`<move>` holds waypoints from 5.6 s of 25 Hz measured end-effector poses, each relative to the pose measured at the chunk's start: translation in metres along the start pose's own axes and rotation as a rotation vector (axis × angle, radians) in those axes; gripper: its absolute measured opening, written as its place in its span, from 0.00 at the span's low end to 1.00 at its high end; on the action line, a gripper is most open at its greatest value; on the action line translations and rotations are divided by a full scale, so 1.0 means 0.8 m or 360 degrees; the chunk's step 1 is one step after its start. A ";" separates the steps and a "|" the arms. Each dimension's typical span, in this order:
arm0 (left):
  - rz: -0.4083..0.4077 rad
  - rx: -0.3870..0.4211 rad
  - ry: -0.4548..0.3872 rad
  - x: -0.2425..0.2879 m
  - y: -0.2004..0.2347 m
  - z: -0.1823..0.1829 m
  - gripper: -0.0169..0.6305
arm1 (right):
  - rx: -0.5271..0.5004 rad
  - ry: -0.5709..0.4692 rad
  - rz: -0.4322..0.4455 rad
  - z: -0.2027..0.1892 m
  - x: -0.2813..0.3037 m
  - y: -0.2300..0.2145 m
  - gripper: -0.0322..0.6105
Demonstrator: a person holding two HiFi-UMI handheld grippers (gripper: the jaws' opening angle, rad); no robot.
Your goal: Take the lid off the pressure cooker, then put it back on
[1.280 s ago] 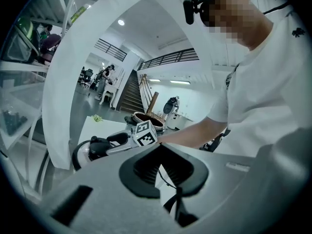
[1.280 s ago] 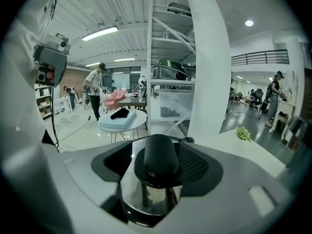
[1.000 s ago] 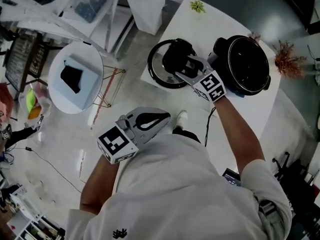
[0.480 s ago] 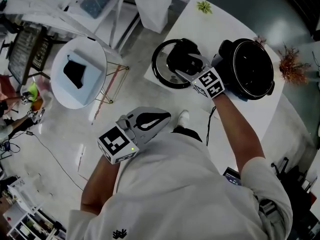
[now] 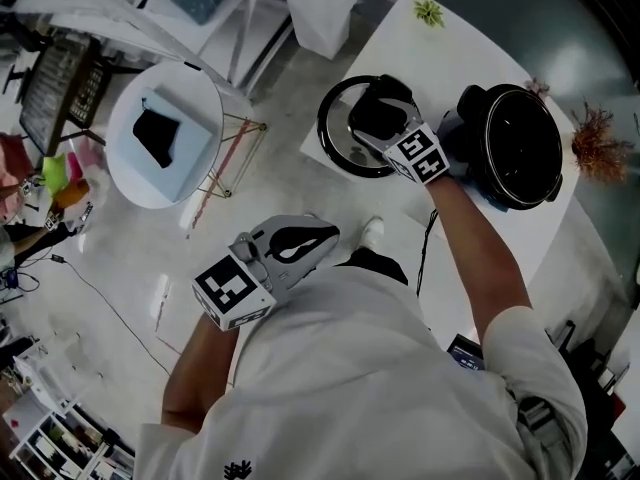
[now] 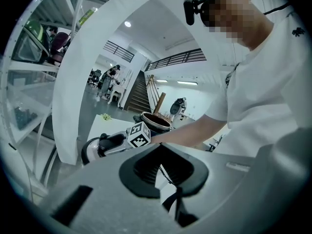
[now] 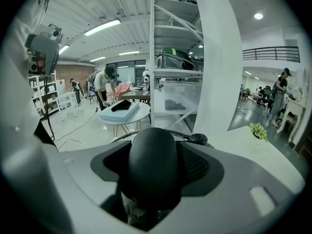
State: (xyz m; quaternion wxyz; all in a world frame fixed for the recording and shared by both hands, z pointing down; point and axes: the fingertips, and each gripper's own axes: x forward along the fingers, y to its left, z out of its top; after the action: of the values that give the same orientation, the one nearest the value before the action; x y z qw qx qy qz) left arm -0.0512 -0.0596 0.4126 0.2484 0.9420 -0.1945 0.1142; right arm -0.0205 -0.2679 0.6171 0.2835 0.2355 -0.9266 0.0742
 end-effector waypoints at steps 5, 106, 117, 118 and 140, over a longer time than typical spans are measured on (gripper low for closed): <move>0.0008 -0.0011 0.0009 -0.006 0.007 -0.006 0.04 | -0.0048 0.0023 -0.0009 -0.002 0.004 0.002 0.51; -0.0498 0.0351 0.0035 0.154 -0.118 0.062 0.04 | 0.0207 0.0066 -0.0410 0.039 -0.423 -0.153 0.50; -0.0490 0.0347 0.0052 0.162 -0.123 0.062 0.04 | 0.0229 0.0047 -0.0412 0.021 -0.417 -0.159 0.50; -0.0487 0.0347 0.0055 0.162 -0.123 0.062 0.04 | 0.0241 0.0034 -0.0410 0.020 -0.418 -0.160 0.50; -0.0461 0.0319 0.0086 0.200 -0.157 0.048 0.04 | 0.0239 -0.0039 -0.0428 0.019 -0.424 -0.163 0.58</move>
State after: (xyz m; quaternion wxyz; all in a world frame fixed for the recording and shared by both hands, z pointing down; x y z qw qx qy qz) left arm 0.1505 -0.0285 0.3768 0.1724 0.9768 -0.0377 0.1213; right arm 0.2810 -0.2526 0.4150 0.2613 0.3790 -0.8819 0.1017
